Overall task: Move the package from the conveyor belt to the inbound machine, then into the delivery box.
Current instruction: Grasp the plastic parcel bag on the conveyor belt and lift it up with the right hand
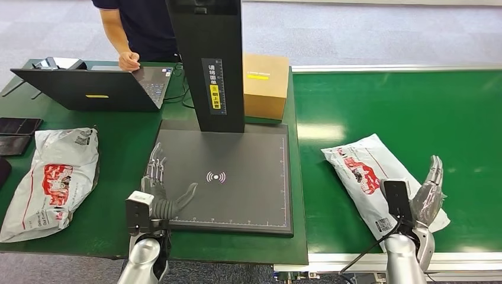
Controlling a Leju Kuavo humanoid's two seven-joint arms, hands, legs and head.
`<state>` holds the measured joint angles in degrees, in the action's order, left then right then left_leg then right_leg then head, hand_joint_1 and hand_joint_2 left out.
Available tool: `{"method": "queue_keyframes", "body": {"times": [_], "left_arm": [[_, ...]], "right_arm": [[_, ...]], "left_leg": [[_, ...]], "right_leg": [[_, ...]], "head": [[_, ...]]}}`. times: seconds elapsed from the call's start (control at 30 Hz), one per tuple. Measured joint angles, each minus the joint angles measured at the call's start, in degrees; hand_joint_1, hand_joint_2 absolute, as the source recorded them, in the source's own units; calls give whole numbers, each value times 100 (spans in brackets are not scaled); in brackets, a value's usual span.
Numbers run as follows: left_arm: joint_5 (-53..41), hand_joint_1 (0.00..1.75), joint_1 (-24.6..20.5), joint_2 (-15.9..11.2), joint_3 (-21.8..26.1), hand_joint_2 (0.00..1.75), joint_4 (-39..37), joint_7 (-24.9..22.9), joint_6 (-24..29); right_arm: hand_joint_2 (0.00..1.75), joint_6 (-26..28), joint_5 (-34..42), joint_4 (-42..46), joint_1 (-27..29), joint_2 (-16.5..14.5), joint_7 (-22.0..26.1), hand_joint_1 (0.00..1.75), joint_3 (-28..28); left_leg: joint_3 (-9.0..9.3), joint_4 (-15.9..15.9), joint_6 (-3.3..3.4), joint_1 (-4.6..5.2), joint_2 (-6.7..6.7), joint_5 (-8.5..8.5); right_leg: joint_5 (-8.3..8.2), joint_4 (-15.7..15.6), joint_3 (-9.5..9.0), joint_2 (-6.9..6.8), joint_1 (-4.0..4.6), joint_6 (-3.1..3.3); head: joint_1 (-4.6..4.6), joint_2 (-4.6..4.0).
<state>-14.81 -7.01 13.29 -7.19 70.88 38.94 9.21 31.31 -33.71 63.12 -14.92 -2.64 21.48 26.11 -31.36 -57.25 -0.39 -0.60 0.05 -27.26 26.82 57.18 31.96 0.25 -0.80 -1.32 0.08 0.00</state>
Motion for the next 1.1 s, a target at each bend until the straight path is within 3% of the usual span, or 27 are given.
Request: {"method": "queue_keyframes", "body": {"times": [0.33, 0.7, 1.0, 1.1], "left_arm": [[-75, 0, 30, 2, -2, 175, 2, -80, 67], [-82, 0, 44, 2, -4, 175, 2, -119, 72], [-109, 0, 65, 2, -2, 175, 8, -137, 72], [-132, 0, 77, 2, -1, 175, 23, -161, 75]], "right_arm": [[175, 398, 32, -1727, -483, 373, 242, 0, 411], [175, -537, -420, -3095, -807, 527, -606, 0, 476], [175, -951, -907, -3509, -1049, 574, -1082, 2, 322], [175, -942, -982, -3539, -1071, 573, -1091, 117, 270]], "left_leg": [[-3, 0, 0, 0, -4, 0], [-1, 0, 0, 0, -5, 0], [43, 0, 1, -1, 8, -1], [56, 0, 1, -1, 8, -1]], "right_leg": [[0, 0, 2, -5, 1, 0], [0, 0, 0, -5, 3, 0], [-4, -4, -43, 7, 4, -1], [-10, -4, -58, 7, 4, -3]], "head": [[0, 0], [-1, 0], [0, 0], [1, 0]]}}
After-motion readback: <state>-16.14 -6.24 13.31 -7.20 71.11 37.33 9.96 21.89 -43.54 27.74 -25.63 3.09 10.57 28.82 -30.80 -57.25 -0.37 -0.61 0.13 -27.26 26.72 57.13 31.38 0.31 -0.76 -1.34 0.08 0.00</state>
